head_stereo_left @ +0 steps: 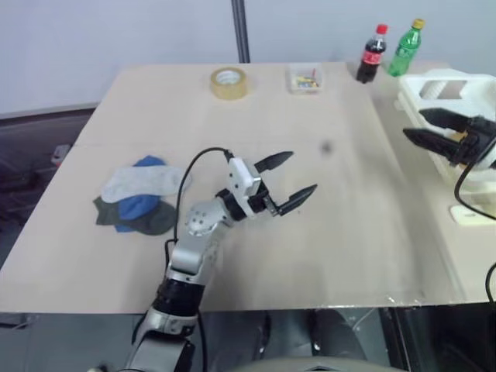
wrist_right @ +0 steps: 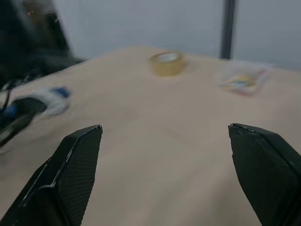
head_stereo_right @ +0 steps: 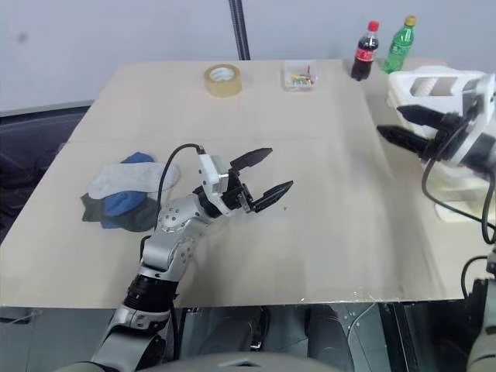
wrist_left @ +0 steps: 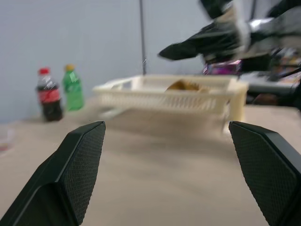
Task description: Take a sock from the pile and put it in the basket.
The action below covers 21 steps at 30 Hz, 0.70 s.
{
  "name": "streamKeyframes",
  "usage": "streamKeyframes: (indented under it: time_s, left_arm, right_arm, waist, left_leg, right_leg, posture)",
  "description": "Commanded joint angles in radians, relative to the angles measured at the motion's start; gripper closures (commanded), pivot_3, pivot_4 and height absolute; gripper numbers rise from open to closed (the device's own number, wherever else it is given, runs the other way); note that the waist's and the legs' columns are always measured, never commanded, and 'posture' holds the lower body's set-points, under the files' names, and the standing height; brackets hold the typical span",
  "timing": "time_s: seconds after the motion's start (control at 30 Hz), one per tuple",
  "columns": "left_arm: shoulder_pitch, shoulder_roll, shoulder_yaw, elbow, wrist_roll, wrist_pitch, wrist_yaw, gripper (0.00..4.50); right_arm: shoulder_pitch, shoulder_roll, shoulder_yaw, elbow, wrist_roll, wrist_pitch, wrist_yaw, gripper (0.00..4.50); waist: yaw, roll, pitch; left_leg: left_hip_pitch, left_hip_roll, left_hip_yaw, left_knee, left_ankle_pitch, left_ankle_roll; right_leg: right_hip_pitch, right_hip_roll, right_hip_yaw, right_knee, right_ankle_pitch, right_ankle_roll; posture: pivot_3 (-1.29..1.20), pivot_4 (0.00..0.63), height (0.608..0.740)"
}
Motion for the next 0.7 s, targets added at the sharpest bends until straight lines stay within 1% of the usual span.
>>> streamKeyframes:
  time_s: [0.03, 0.13, 0.23, 0.33, 0.47, 0.53, 0.6, 0.7]
  left_arm:
    - [0.024, 0.040, 0.041, -0.018, 0.045, 0.025, 0.071, 0.00]
    - [0.073, 0.076, 0.068, -0.067, 0.049, 0.058, 0.104, 0.00]
    - [0.133, 0.118, 0.117, -0.126, 0.046, 0.087, 0.141, 0.00]
    - [0.234, 0.169, 0.147, -0.226, 0.015, 0.152, 0.133, 0.00]
    - [0.417, 0.230, 0.189, -0.395, -0.055, 0.262, 0.131, 0.00]
    - [0.482, 0.243, 0.221, -0.444, -0.081, 0.294, 0.145, 0.00]
    - [0.525, 0.257, 0.238, -0.474, -0.081, 0.308, 0.152, 0.00]
    - [0.543, 0.258, 0.251, -0.499, -0.079, 0.324, 0.177, 0.00]
  right_arm:
    - [0.097, 0.000, 0.072, -0.097, -0.025, -0.039, 0.053, 0.05]
    - [0.151, 0.008, 0.109, -0.085, -0.081, -0.127, 0.062, 0.05]
    - [0.219, 0.024, 0.118, -0.080, -0.098, -0.205, 0.097, 0.05]
    - [0.262, 0.038, 0.127, -0.067, -0.111, -0.280, 0.132, 0.05]
    - [0.267, 0.038, 0.114, -0.037, -0.101, -0.313, 0.163, 0.05]
    - [0.269, 0.030, 0.107, -0.025, -0.100, -0.322, 0.176, 0.05]
    - [0.272, 0.022, 0.107, -0.021, -0.102, -0.324, 0.185, 0.05]
    - [0.262, 0.024, 0.114, -0.010, -0.112, -0.338, 0.183, 0.05]
  waist:
    - [-0.002, -0.001, 0.000]
    - [-0.008, 0.000, 0.000]
    - [-0.008, 0.000, 0.000]
    - [-0.007, 0.000, 0.000]
    - [-0.012, 0.000, 0.000]
    - [-0.008, 0.000, 0.000]
    - [-0.003, 0.000, 0.000]
    - [-0.001, 0.000, 0.000]
  left_leg:
    - [0.000, 0.000, 0.000, 0.000, 0.000, 0.000]
    - [0.000, 0.000, 0.001, 0.000, 0.000, 0.000]
    - [0.001, 0.000, 0.001, 0.000, 0.000, 0.000]
    - [0.001, 0.001, 0.001, -0.001, 0.000, 0.000]
    - [0.002, 0.000, 0.003, -0.001, 0.000, 0.000]
    - [0.002, 0.001, 0.002, -0.001, 0.000, 0.000]
    - [0.002, 0.001, 0.001, -0.001, -0.001, 0.000]
    - [0.004, 0.001, 0.000, -0.001, -0.001, 0.000]
  right_leg:
    - [0.000, 0.000, 0.000, 0.000, 0.000, 0.000]
    - [-0.001, 0.000, 0.001, 0.001, 0.000, 0.000]
    - [-0.001, 0.001, 0.002, 0.001, 0.000, 0.000]
    - [-0.001, 0.001, 0.001, 0.001, 0.000, 0.000]
    - [-0.001, 0.000, 0.004, 0.001, 0.000, 0.000]
    - [0.000, 0.000, 0.003, 0.001, 0.000, 0.000]
    - [0.000, 0.000, 0.002, 0.001, 0.000, 0.000]
    - [0.003, 0.000, 0.000, 0.001, 0.000, 0.000]
  posture:
    - [0.00, 0.150, 0.739]
    - [0.00, 0.150, 0.739]
    - [0.00, 0.150, 0.739]
    - [0.00, 0.150, 0.739]
    - [0.00, 0.150, 0.739]
    - [0.00, 0.150, 0.739]
    - [0.00, 0.150, 0.739]
    - [0.00, 0.150, 0.739]
